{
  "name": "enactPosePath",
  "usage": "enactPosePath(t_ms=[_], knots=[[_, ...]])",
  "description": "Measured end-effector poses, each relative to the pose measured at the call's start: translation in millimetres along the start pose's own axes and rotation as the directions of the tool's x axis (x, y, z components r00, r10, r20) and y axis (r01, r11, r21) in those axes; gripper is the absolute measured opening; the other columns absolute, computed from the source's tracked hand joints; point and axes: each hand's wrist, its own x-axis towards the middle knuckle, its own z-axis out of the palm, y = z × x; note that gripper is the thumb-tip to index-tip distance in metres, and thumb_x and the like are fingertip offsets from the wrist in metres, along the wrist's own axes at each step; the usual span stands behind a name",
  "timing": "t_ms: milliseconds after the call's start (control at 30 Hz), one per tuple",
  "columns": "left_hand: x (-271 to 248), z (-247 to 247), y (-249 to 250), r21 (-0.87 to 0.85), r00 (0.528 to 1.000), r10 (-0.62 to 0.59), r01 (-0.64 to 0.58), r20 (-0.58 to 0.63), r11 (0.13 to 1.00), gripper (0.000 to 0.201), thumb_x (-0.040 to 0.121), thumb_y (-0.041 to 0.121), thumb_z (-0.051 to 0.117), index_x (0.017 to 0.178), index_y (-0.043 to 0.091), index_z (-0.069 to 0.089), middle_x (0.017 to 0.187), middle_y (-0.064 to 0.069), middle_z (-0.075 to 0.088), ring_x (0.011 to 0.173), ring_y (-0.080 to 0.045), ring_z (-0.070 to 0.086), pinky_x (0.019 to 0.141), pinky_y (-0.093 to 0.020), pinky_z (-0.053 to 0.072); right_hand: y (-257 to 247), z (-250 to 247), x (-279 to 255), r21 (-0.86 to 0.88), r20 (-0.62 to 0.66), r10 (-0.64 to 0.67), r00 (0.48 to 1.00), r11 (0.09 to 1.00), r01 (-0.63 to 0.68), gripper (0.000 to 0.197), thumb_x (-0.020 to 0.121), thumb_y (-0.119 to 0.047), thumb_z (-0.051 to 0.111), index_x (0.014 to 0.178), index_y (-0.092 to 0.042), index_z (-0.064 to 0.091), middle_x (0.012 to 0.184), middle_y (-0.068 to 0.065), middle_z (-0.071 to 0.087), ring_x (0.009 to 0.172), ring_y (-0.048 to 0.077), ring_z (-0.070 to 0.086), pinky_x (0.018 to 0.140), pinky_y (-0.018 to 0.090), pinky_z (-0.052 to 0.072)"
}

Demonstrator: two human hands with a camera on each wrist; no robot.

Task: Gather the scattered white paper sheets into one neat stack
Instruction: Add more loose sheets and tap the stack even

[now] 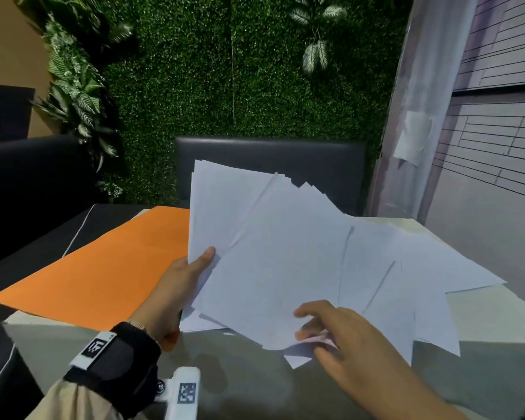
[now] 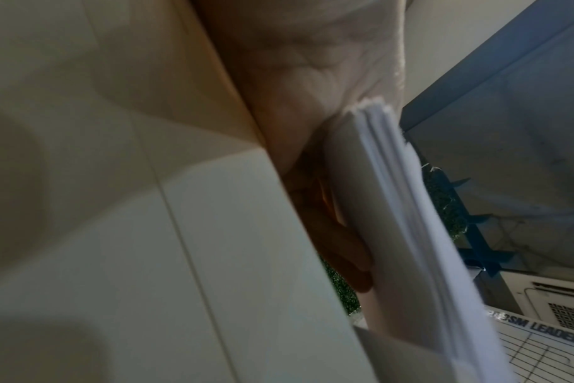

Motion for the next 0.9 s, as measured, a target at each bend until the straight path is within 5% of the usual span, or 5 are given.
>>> enactPosePath(t_ms=[233, 433, 633, 733, 900], knots=[[-2.6, 5.0, 3.6, 0.084, 0.999, -0.011, 0.014, -0.033, 0.996, 0.038, 0.107, 0.047, 0.062, 0.129, 0.019, 0.076, 0.109, 0.012, 0.086, 0.096, -0.009, 0.083, 0.078, -0.024, 0.062, 30.4, -8.3, -6.4, -0.203, -0.064, -0.022, 0.998, 0.979, 0.008, 0.065, 0.065, -0.005, 0.064, 0.116, -0.045, 0.076, 0.123, -0.022, 0.074, 0.114, 0.004, 0.063, 0.091, 0.042, 0.062], [-5.7, 3.8, 8.1, 0.189, 0.999, -0.007, 0.014, -0.036, 0.982, 0.044, 0.102, 0.056, 0.061, 0.118, 0.021, 0.081, 0.103, 0.003, 0.087, 0.083, -0.019, 0.085, 0.071, -0.032, 0.062, 17.0, -12.8, -3.5, -0.167, -0.161, -0.145, 0.976, 0.979, 0.118, 0.081, 0.073, 0.0, 0.052, 0.142, -0.04, 0.061, 0.145, -0.031, 0.057, 0.138, -0.017, 0.044, 0.115, 0.036, 0.043], [-14.5, 3.2, 12.3, 0.169, 0.998, -0.056, 0.06, -0.026, 0.984, 0.074, 0.097, 0.076, 0.039, 0.127, 0.019, 0.077, 0.114, -0.004, 0.085, 0.099, -0.026, 0.083, 0.082, -0.042, 0.063, 4.1, 8.6, 14.7, -0.445, 0.184, -0.193, 0.964, 0.858, 0.257, 0.071, 0.042, -0.031, 0.099, 0.106, -0.052, 0.077, 0.125, -0.025, 0.074, 0.115, 0.008, 0.074, 0.102, 0.05, 0.03], [-20.6, 6.4, 13.8, 0.163, 0.998, -0.051, 0.047, 0.023, 0.985, 0.068, 0.102, 0.071, 0.028, 0.127, 0.027, 0.075, 0.11, 0.007, 0.086, 0.09, -0.011, 0.084, 0.065, -0.025, 0.064, 5.3, 7.7, 16.3, -0.487, 0.248, -0.116, 0.962, 0.844, 0.227, 0.083, 0.025, -0.031, 0.101, 0.1, -0.055, 0.078, 0.124, -0.026, 0.074, 0.116, 0.009, 0.074, 0.102, 0.053, 0.029], [-19.2, 7.4, 14.9, 0.206, 0.999, -0.046, 0.045, 0.001, 0.978, 0.034, 0.109, 0.046, 0.059, 0.122, 0.021, 0.078, 0.104, 0.003, 0.087, 0.083, -0.015, 0.084, 0.078, -0.038, 0.06, 0.0, -1.3, 13.3, -0.498, 0.324, -0.038, 0.945, 0.843, 0.205, 0.085, 0.028, -0.031, 0.102, 0.105, -0.057, 0.075, 0.13, -0.025, 0.072, 0.122, 0.011, 0.071, 0.106, 0.051, 0.027]])
